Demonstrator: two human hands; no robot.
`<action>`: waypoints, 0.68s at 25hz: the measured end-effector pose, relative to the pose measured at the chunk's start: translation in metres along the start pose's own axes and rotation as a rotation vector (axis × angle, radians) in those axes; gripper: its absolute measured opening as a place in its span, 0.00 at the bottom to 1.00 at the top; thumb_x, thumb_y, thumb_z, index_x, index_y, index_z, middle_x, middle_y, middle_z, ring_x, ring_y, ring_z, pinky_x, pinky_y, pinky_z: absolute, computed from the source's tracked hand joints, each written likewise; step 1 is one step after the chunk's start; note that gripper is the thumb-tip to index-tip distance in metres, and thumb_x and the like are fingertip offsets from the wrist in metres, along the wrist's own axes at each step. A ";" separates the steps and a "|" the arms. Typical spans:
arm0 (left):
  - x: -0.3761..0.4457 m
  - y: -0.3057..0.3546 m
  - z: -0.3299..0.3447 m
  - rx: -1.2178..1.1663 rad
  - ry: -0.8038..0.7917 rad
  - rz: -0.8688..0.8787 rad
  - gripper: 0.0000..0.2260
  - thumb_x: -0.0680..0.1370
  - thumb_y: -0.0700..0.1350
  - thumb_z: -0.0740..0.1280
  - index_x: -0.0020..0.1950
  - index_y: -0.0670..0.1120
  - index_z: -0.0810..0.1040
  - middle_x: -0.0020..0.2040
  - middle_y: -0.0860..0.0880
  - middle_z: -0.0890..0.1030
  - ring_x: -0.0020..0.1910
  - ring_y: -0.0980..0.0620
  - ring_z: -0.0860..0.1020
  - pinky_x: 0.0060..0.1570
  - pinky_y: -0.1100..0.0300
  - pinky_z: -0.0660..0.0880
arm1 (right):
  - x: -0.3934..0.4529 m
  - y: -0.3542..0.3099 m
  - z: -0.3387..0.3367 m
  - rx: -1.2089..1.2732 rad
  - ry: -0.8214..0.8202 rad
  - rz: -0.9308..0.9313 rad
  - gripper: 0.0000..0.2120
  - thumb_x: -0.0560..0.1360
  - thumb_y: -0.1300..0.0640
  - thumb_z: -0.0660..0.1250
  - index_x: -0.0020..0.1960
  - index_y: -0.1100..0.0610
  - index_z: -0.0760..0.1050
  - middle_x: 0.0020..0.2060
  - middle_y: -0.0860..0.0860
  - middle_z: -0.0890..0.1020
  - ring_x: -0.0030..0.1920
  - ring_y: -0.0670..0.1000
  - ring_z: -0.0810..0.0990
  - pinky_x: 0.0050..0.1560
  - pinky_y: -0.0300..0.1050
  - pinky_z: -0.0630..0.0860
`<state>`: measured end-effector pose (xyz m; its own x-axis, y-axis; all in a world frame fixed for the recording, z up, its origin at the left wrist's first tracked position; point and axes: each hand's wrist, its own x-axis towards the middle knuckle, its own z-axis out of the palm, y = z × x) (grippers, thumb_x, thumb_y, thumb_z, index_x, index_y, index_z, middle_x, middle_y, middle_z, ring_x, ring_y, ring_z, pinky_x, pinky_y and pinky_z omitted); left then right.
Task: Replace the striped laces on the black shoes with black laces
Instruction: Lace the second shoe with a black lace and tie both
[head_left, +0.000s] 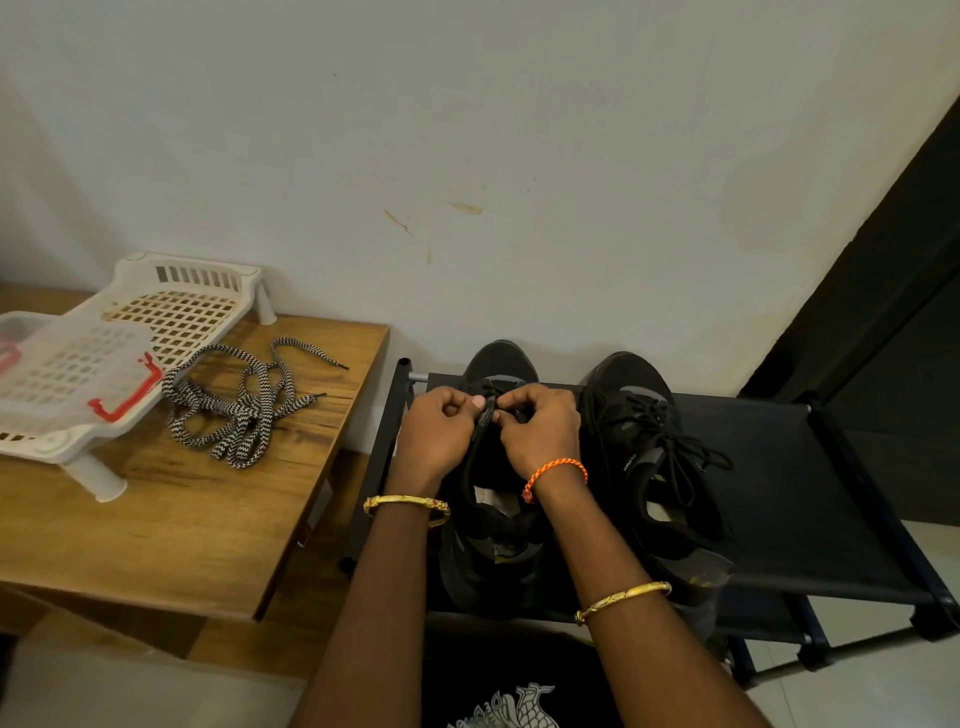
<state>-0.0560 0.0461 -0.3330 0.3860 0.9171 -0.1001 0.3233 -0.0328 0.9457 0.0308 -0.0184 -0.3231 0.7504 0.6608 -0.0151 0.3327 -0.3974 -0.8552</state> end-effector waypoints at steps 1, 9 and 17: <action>0.000 0.000 0.000 -0.001 0.010 -0.009 0.07 0.79 0.46 0.65 0.44 0.46 0.78 0.38 0.49 0.79 0.40 0.52 0.77 0.43 0.56 0.75 | -0.002 0.001 -0.002 -0.060 0.002 -0.011 0.11 0.70 0.63 0.70 0.48 0.51 0.75 0.58 0.53 0.72 0.62 0.55 0.70 0.64 0.53 0.68; -0.004 0.010 -0.032 -0.632 0.462 -0.084 0.04 0.83 0.44 0.55 0.54 0.46 0.67 0.43 0.51 0.76 0.39 0.55 0.80 0.37 0.63 0.76 | -0.016 0.008 -0.017 -0.211 0.093 0.028 0.22 0.68 0.66 0.68 0.59 0.55 0.67 0.60 0.56 0.65 0.60 0.58 0.66 0.60 0.51 0.69; -0.008 0.005 -0.031 -0.029 0.134 0.057 0.04 0.78 0.47 0.65 0.44 0.51 0.77 0.38 0.54 0.76 0.36 0.58 0.74 0.34 0.65 0.68 | -0.014 0.008 -0.017 -0.156 0.034 0.096 0.13 0.68 0.65 0.66 0.48 0.55 0.67 0.57 0.57 0.66 0.57 0.58 0.68 0.47 0.43 0.66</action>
<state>-0.0849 0.0508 -0.3181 0.2841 0.9588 -0.0055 0.2778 -0.0768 0.9576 0.0323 -0.0417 -0.3215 0.8009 0.5943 -0.0736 0.3411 -0.5538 -0.7596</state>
